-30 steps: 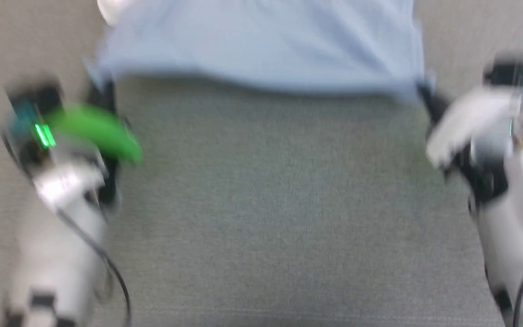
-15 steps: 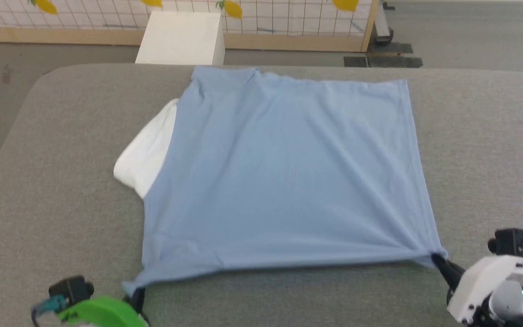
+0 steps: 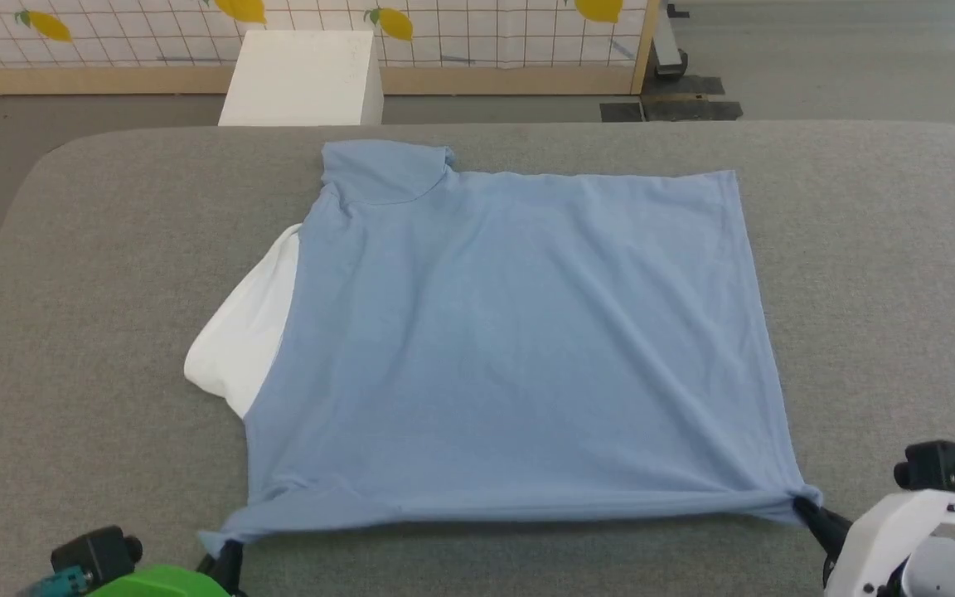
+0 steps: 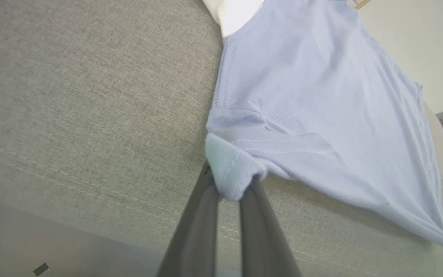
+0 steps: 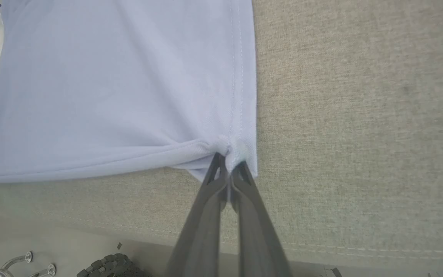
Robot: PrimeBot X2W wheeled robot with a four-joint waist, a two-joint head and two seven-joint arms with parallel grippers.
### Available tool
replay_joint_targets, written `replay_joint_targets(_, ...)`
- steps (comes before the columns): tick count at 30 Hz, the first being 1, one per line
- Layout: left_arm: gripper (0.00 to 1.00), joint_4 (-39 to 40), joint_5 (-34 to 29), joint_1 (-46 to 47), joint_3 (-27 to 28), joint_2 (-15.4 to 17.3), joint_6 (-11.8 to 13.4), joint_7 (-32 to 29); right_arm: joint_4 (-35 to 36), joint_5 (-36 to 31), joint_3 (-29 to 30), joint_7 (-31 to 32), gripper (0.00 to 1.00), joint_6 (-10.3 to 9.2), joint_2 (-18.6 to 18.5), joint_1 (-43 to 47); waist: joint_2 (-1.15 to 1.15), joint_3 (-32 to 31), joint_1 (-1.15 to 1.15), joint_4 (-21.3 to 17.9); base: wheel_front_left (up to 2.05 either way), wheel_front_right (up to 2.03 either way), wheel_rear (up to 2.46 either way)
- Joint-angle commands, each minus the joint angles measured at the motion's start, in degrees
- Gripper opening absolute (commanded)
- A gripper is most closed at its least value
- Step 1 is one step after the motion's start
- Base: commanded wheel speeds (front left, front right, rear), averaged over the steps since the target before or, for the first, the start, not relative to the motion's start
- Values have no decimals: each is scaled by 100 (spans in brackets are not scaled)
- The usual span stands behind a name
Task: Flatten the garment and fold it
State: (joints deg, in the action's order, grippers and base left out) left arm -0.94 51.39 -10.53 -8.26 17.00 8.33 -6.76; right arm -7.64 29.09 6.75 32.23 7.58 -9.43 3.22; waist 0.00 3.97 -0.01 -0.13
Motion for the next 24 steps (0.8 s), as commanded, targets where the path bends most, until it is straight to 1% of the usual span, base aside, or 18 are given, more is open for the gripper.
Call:
replay_joint_targets(1,0,87,-101,128,28,108,28,58,99,-59,22,47,0,-9,-45,-164,0,23,1,3,0,0,0)
replay_joint_targets(5,0,174,-227,645,-59,190,-72,26,280,-159,30,228,0,-9,-82,-502,0,135,1,27,0,0,0)
replay_joint_targets(9,0,11,-329,1307,-139,253,-168,-47,320,-297,-26,450,0,-9,-137,-963,0,366,1,-2,0,0,0)
replay_joint_targets(13,0,-336,-404,2000,-223,295,-286,-137,224,-461,-6,736,0,-9,-104,-1501,0,668,1,-18,0,0,0)
replay_joint_targets(18,0,-887,-464,2843,-287,351,-456,-224,81,-788,-32,1246,0,-9,-100,-2214,0,1128,1,-42,0,0,0)
replay_joint_targets(24,0,-1473,-524,3665,-388,402,-531,-458,-173,-1251,-112,1931,0,-9,-101,-3001,0,1686,1,-3,0,0,0)
